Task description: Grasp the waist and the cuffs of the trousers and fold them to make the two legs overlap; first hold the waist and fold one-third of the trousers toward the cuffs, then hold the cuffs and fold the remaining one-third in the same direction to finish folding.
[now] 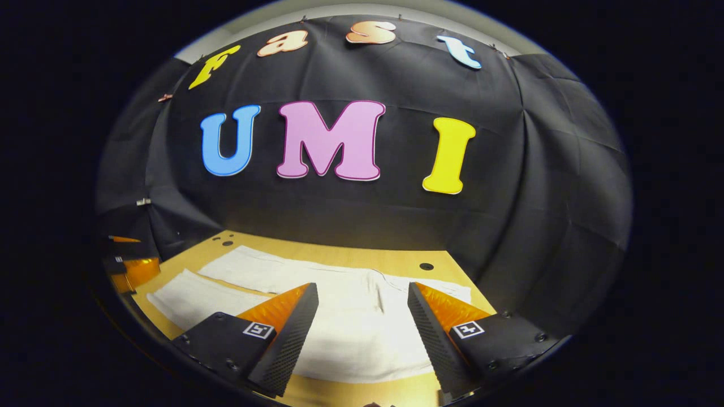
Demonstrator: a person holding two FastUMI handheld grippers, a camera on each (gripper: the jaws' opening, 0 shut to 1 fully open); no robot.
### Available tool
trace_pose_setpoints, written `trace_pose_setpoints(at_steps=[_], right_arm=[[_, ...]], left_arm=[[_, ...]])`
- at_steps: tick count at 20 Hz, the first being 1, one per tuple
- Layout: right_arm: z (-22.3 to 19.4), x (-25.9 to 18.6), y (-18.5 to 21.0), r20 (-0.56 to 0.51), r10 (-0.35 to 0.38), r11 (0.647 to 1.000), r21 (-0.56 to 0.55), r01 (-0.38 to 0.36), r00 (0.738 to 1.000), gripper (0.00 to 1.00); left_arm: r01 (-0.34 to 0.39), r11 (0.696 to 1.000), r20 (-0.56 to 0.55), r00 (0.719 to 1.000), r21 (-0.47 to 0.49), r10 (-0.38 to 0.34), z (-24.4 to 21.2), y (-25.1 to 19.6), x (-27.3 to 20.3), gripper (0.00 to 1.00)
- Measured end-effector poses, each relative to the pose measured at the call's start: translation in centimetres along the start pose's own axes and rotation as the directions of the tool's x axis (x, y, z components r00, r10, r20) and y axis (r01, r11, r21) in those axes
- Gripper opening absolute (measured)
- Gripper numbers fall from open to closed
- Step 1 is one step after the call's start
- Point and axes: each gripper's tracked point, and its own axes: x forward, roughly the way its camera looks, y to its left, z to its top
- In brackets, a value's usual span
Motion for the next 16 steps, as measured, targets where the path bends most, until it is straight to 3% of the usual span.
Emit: trace_pose_setpoints(at_steps=[3,7,11,16], right_arm=[[-1.5,1.0,-2.9,-0.028,-0.001,0.992,-0.129,-0.002,1.000,0.98],[-4.8,2.3,-5.7,-0.094,0.058,0.966,-0.244,-0.080,0.994,0.98],[-8.0,3.7,-9.9,-0.155,0.058,0.928,-0.355,-0.110,0.986,0.98],[-12.9,3.6,-14.6,-0.262,0.025,0.882,-0.448,-0.145,0.965,0.98]], left_arm=[[-0.047,0.998,-0.022,0.999,-0.030,0.047,-1.0,0.7,0.4,0.98],[-0.140,0.988,-0.068,0.988,-0.069,0.135,-3.4,1.9,0.8,0.98],[-0.223,0.969,-0.125,0.970,-0.107,0.209,-6.2,2.7,0.5,0.98],[-0.267,0.959,-0.214,0.946,-0.098,0.241,-9.7,2.7,-0.3,0.98]])
